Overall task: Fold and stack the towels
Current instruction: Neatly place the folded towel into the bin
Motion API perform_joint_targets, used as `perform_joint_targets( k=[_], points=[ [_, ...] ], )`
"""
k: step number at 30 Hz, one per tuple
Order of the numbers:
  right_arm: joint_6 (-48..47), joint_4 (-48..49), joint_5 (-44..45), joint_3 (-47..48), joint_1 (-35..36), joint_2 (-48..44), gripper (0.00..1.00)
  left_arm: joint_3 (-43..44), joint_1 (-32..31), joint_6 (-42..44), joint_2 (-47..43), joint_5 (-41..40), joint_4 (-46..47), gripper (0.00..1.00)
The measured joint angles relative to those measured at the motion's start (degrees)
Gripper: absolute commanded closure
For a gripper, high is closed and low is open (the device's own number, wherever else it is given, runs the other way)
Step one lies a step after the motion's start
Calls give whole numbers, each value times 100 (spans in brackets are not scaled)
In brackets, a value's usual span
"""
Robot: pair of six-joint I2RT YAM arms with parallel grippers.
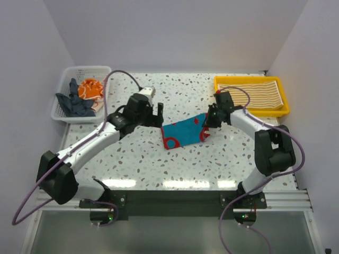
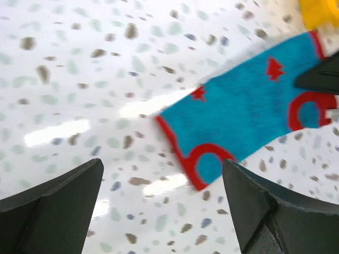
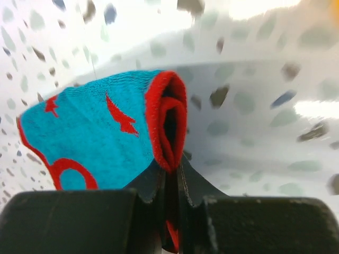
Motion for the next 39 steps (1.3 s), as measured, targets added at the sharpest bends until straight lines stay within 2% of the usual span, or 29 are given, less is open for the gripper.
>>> perform_joint_targets(
  k=[4,7,13,17,23,30,39],
  points=[
    [-758,-728,240,1423,-313,461,100,-372,1152,170,-540,48,-105,0],
    [-1263,-1167,361,2503,-522,940,100,-693,1744,271,-693,116,-157,0],
    [-2063,-2037,667,4538,-828,2024,100,-960,1980,492,-697,118,-302,0],
    [-2492,-2430,966,5412,-1073,2514,100,-1021,2031,551,-697,39,-275,0],
    [-3150,-2664,1637,6019,-1495,2933,100,-1121,2162,584,-697,-256,-267,0],
    [-3834,-2634,2214,6070,-1886,3036,100,-1132,2223,586,-544,-483,-269,0],
    [-4389,-2498,2516,6100,-2199,3038,100,-1132,2315,586,-267,-485,-267,0]
  ],
)
